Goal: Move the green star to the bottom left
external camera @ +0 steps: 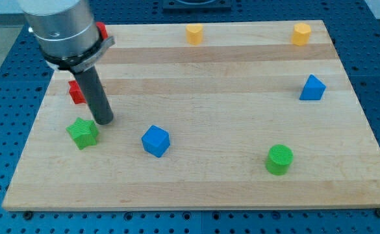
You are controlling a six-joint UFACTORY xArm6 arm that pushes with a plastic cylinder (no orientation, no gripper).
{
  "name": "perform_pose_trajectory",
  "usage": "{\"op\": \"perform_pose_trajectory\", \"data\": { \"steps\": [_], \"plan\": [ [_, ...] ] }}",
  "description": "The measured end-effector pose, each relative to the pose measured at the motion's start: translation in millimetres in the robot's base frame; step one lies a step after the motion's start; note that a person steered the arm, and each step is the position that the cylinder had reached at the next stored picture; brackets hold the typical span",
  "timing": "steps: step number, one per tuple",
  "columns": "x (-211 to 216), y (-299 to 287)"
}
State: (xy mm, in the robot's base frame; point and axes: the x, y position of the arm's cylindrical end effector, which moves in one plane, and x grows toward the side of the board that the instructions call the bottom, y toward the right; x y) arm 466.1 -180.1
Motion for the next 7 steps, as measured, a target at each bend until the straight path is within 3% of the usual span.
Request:
{"op": "perform_pose_trajectory", "data": {
  "steps": [7],
  "plan": [
    [60,-7]
  ]
}}
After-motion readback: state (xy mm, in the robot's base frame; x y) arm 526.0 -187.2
